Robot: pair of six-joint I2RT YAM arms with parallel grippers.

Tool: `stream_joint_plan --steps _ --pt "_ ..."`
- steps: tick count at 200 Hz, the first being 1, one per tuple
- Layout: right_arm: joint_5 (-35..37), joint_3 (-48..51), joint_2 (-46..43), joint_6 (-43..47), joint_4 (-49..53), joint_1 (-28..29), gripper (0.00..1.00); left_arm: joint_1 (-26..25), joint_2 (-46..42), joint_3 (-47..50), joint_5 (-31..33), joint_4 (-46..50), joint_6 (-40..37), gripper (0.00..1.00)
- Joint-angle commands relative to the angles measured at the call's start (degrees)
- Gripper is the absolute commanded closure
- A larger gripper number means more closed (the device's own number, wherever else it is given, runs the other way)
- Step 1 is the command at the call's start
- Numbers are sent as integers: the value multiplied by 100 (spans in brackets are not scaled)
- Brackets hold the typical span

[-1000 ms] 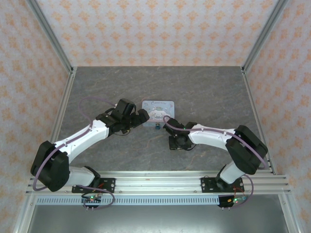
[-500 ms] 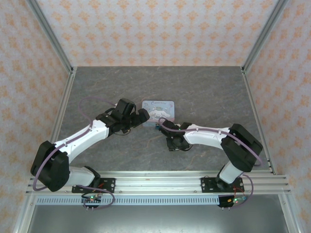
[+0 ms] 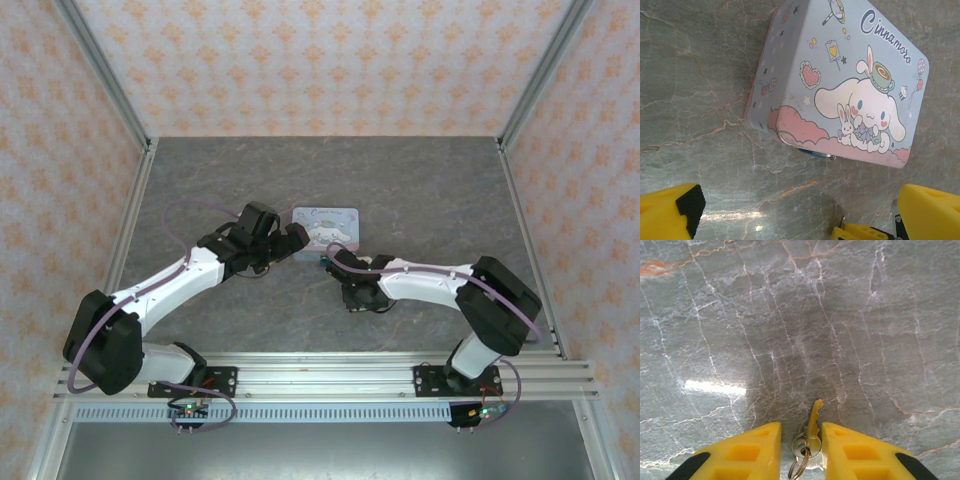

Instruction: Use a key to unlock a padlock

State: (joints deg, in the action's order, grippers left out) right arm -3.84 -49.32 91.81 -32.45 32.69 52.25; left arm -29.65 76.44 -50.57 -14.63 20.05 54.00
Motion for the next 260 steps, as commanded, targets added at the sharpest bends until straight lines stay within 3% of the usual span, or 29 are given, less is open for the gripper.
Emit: stream_joint_plan --steps 1,13,26,45,90,131,260 --pt "-230 300 30 -104 255 84 75 -32 2 0 -55 -62 32 0" --pt "-223 331 4 -97 288 84 75 -37 -6 1 -52 -61 32 0" --pt "-231 343 -11 -95 306 84 66 -32 7 -11 -52 -56 41 0" --pt "-232 353 -44 -61 342 84 65 -32 16 -31 -49 -44 34 0" --pt "-266 339 48 -7 326 83 76 -32 50 -56 -57 -37 37 0" --pt "-337 427 184 32 101 70 100 -32 89 -110 -94 -32 50 0" --pt "-1372 1088 -1074 -284 -1508 -496 100 -32 228 -91 -138 -45 25 0"
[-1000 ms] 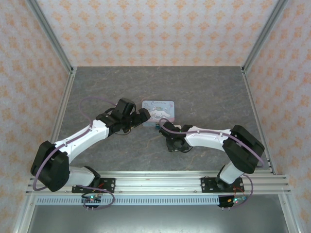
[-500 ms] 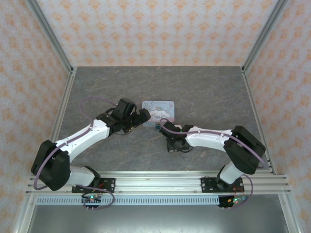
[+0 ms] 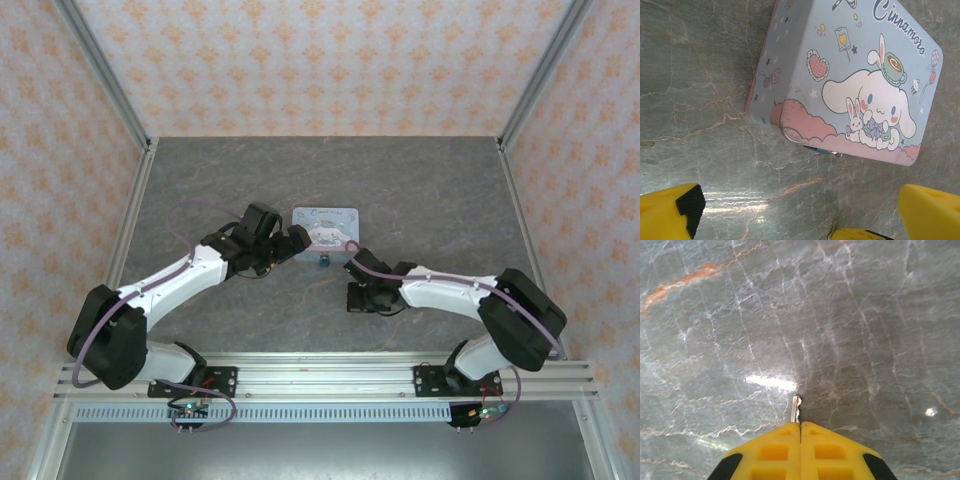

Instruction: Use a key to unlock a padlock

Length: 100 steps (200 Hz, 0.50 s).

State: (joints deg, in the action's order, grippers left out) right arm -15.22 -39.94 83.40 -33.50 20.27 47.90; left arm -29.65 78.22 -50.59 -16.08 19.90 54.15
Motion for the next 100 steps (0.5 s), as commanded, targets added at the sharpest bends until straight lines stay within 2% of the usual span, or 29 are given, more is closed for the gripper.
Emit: stream_joint_plan --steps 1,100 --pt "-234 156 -234 -181 -277 -66 100 -32 48 -90 7 -26 9 0" --pt "-315 407 -532 -299 -777 -138 100 -35 139 -71 -122 -88 -13 0"
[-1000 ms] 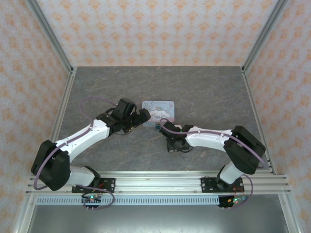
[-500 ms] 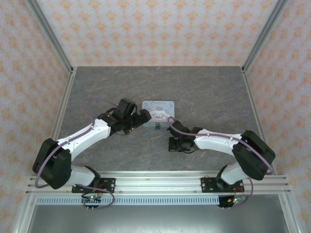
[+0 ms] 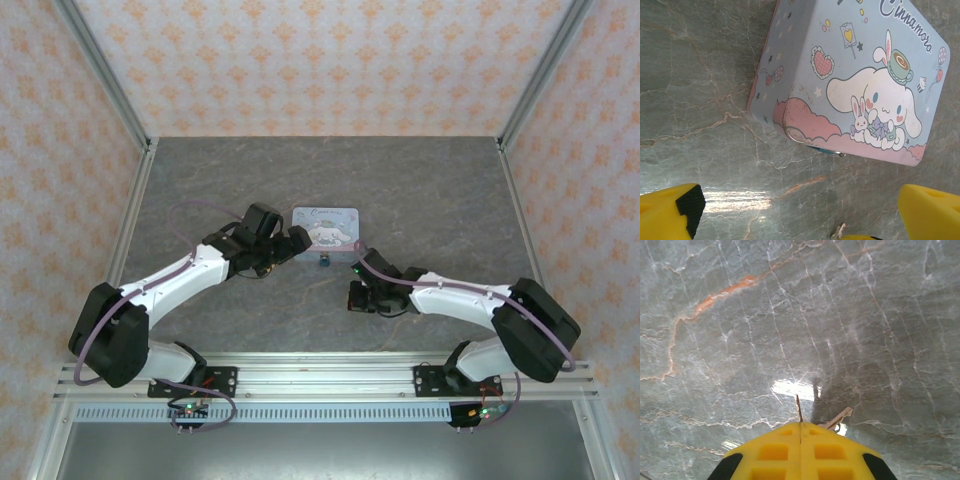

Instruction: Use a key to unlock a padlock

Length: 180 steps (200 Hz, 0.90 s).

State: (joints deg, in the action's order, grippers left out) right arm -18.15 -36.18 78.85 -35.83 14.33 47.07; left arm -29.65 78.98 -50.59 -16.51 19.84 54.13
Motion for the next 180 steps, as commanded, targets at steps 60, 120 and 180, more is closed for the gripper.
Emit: stream_joint_plan --steps 60,120,180 --pt "-190 120 87 -100 -531 -137 100 -41 117 -73 -141 -132 6 0" --pt "-750 216 -215 102 -1065 -262 100 -50 231 -107 -707 -403 -129 0" --pt "-1404 427 -368 14 -1774 -571 100 -61 399 -56 -1434 -853 -212 7"
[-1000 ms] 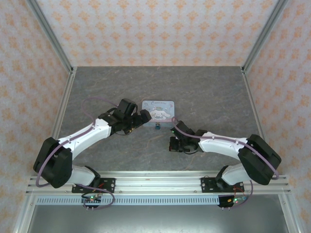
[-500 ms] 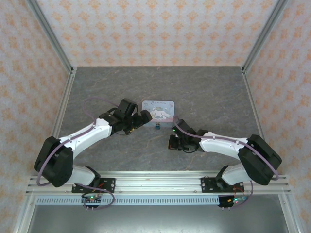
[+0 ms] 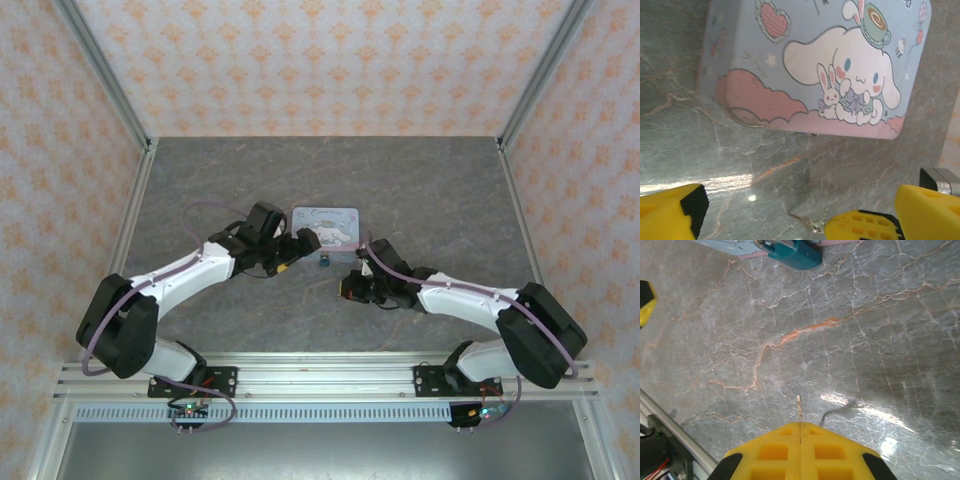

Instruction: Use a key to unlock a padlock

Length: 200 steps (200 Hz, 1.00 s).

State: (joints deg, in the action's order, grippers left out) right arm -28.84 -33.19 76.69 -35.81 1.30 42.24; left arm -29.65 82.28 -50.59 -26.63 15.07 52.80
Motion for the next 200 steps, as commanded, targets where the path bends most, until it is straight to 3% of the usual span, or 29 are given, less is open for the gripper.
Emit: stream_joint_plan --steps 1,44,200 --pt "-335 128 -151 11 -471 -88 100 -60 69 -47 -435 -388 -78 7" --pt "-516 146 -171 -21 -647 -224 100 -81 183 -2 -783 -729 9 23" --pt "-789 -38 -327 -1 -941 -281 100 -427 618 -217 -985 -813 27 39"
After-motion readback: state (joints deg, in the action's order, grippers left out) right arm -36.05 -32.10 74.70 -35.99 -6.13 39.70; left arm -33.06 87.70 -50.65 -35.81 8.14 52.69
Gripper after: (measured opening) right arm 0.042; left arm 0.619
